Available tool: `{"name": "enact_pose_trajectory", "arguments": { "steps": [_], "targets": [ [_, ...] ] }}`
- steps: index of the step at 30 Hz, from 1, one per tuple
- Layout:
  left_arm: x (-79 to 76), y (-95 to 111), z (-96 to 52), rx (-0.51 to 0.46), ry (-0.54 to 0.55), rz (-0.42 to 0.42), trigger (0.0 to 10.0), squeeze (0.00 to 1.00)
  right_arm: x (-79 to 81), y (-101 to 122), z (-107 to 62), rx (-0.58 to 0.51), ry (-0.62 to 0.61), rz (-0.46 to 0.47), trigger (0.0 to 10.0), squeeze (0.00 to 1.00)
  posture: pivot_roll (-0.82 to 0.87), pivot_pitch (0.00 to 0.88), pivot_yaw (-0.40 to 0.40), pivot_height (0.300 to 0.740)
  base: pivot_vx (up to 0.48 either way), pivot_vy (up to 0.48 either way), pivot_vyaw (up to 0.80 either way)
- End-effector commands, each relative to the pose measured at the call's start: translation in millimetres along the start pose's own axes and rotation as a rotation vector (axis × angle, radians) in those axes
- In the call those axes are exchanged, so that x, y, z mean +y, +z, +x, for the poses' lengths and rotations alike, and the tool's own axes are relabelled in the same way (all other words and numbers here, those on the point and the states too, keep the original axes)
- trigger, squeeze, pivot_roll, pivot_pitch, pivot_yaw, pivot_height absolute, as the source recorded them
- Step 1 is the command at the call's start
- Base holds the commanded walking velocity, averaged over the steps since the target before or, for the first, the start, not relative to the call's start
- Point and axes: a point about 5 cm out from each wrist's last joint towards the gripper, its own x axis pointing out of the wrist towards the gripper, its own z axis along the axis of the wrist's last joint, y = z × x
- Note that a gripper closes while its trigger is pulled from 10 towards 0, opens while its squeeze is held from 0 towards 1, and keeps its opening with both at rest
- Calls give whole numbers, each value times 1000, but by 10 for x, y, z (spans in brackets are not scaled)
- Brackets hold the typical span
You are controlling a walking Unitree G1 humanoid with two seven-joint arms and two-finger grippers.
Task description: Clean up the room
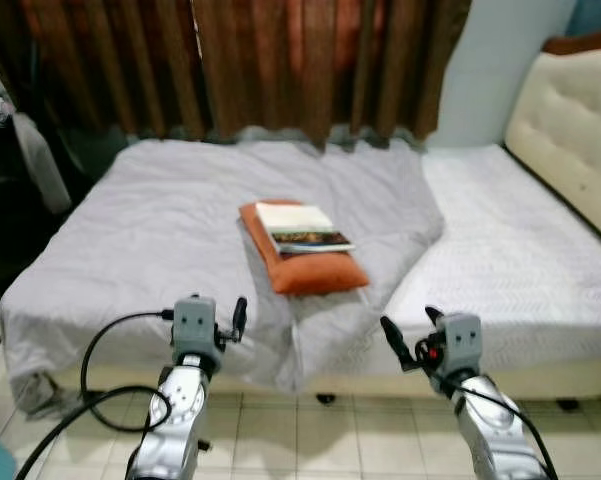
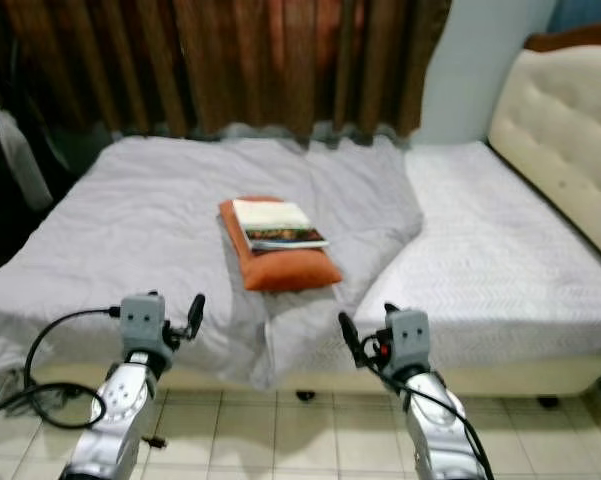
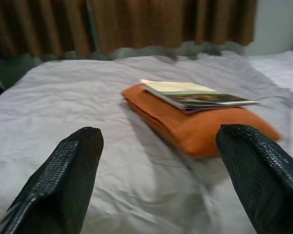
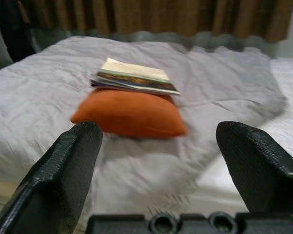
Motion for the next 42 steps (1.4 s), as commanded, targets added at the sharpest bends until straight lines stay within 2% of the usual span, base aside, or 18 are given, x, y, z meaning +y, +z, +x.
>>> {"name": "enact_pose_trajectory", "arguments": {
  "steps": [1,8,16,28,35,42],
  "targets": [
    [71,19,1,-6,25,3,10000,0,78,17,38,-9,28,8,10000,0,-17,0,-3,740,480,0,0],
    [42,19,0,-6,13,7,10000,0,94,15,38,-7,40,1,10000,0,-20,0,0,740,480,0,294],
    [101,48,43,-8,13,21,10000,0,88,9,29,-7,30,6,10000,0,-22,0,4,740,480,0,0],
    [86,54,46,-10,-7,29,10000,0,88,3,18,-7,27,7,10000,0,-25,0,6,740,480,0,0],
    [86,62,60,-11,-22,37,10000,0,79,-23,19,21,17,10,10000,0,-25,0,6,740,480,0,-800],
    [68,47,32,-6,-41,41,10000,0,82,-28,20,15,19,22,10000,0,-17,0,12,740,480,0,0]
  ]
}}
